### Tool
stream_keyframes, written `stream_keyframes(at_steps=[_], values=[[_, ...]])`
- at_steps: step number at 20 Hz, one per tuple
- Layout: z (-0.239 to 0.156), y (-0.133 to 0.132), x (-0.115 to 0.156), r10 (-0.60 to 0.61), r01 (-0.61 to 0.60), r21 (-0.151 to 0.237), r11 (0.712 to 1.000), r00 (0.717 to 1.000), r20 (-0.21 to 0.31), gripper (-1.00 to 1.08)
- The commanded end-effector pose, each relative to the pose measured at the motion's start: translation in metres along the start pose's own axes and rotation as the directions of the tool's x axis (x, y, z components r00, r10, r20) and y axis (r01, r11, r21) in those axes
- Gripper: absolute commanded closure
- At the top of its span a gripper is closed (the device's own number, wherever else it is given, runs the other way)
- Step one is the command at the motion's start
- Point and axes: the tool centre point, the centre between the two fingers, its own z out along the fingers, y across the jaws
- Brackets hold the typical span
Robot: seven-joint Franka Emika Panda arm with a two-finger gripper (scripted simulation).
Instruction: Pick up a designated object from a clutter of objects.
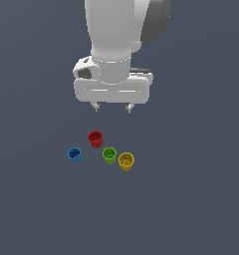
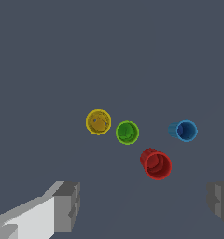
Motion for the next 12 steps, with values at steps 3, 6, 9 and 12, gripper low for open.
stream_keyframes(at_steps=[3, 6, 9, 12], values=[[0.0, 0.002, 0.0, 0.001, -0.001, 0.001, 1.0, 1.0, 0.0, -0.92], [-0.001, 0.009, -0.001, 0.004, -0.004, 0.003, 1.0, 1.0, 0.001, -0.92], [-0.002, 0.018, -0.002, 0.008, -0.008, 0.006, 1.0, 1.0, 0.001, -0.92], [-0.002, 0.022, -0.002, 0.01, -0.01, 0.007, 1.0, 1.0, 0.001, -0.92]])
